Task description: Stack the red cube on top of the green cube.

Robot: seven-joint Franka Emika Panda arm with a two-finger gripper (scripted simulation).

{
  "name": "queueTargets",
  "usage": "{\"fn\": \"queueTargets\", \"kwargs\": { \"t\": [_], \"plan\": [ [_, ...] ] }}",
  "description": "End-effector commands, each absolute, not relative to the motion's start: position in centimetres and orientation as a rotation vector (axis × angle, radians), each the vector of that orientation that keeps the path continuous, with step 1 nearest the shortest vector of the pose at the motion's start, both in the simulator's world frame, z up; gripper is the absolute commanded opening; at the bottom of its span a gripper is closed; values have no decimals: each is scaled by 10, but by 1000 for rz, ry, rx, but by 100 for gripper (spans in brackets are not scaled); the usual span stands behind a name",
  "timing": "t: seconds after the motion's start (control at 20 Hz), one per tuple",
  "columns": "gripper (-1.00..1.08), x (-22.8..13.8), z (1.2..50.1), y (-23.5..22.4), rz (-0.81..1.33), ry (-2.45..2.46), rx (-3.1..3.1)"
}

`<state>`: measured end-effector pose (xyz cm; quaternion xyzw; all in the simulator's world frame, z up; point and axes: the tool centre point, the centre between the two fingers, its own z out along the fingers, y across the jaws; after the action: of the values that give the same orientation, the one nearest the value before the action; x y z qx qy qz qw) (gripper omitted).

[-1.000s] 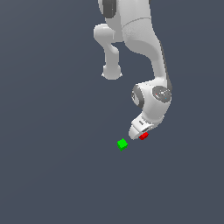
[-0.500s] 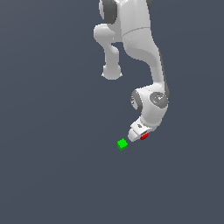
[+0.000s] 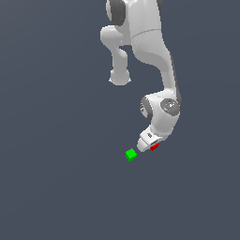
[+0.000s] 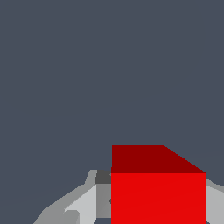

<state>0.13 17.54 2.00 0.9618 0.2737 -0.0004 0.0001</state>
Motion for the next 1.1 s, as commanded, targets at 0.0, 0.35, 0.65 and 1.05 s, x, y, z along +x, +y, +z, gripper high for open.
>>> {"fn": "queueTargets", "kwargs": {
  "t": [0.0, 0.35, 0.65, 1.05],
  "plan": [
    [-100, 1, 21, 176, 0, 860, 3022],
    [-100, 1, 45, 175, 0, 860, 3022],
    [-100, 0, 87, 175, 0, 860, 3022],
    [-100, 1, 119, 175, 0, 860, 3022]
  ]
}}
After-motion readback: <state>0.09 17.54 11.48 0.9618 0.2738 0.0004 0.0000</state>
